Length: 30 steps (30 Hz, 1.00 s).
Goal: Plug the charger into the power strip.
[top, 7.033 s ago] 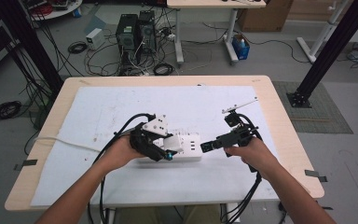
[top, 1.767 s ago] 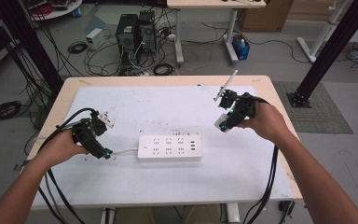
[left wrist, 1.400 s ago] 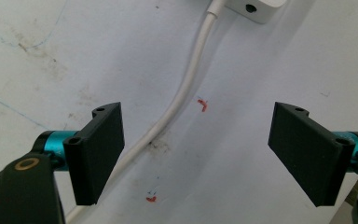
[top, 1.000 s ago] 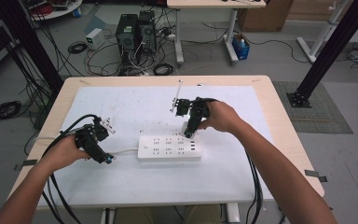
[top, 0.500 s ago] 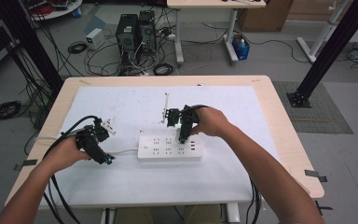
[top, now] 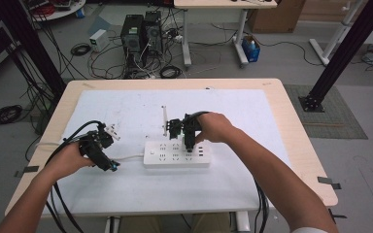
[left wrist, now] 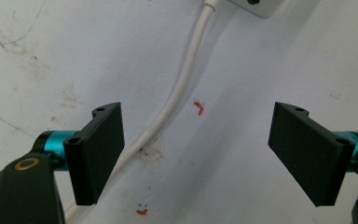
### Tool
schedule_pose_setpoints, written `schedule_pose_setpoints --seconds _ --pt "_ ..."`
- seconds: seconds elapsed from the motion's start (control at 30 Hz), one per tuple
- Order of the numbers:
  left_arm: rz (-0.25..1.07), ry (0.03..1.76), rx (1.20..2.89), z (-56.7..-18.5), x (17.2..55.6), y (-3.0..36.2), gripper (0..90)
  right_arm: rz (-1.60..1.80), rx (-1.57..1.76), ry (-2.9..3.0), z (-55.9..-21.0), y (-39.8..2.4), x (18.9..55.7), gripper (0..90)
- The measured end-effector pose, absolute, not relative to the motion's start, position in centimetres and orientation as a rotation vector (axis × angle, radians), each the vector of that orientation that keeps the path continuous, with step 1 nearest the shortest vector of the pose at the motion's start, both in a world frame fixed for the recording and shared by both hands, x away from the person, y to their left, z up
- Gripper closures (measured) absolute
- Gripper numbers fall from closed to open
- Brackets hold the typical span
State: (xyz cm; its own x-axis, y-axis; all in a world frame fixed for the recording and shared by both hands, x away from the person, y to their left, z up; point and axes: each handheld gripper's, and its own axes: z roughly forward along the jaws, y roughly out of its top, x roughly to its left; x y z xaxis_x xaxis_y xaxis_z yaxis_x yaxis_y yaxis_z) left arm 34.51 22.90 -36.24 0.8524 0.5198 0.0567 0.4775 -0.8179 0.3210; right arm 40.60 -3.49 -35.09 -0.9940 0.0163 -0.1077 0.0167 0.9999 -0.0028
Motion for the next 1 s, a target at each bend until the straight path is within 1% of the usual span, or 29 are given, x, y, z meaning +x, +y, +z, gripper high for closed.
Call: schedule_pose_setpoints --seconds 0.27,0.33,0.57,0.9,1.0 --pt "0.207 0.761 2.721 -36.5 34.3 23.0 18.5 -0.036 0.038 3.042 -35.3 -3.0 40.9 62.6" --pt "0.209 0.756 2.718 -36.5 34.3 23.0 18.5 -0.064 0.026 3.04 -36.0 -3.0 40.8 62.6" --pt "0.205 0.762 2.707 -36.6 34.3 23.0 18.5 -0.068 0.047 3.062 -36.0 -2.9 41.2 62.8" --pt "0.204 0.754 2.713 -36.8 34.4 23.1 18.5 -0.165 -0.04 3.053 -36.4 -1.9 41.1 62.9" --pt "0.202 0.764 2.703 -36.8 34.5 23.2 18.5 -0.176 -0.042 3.088 -36.4 -1.8 41.9 62.9"
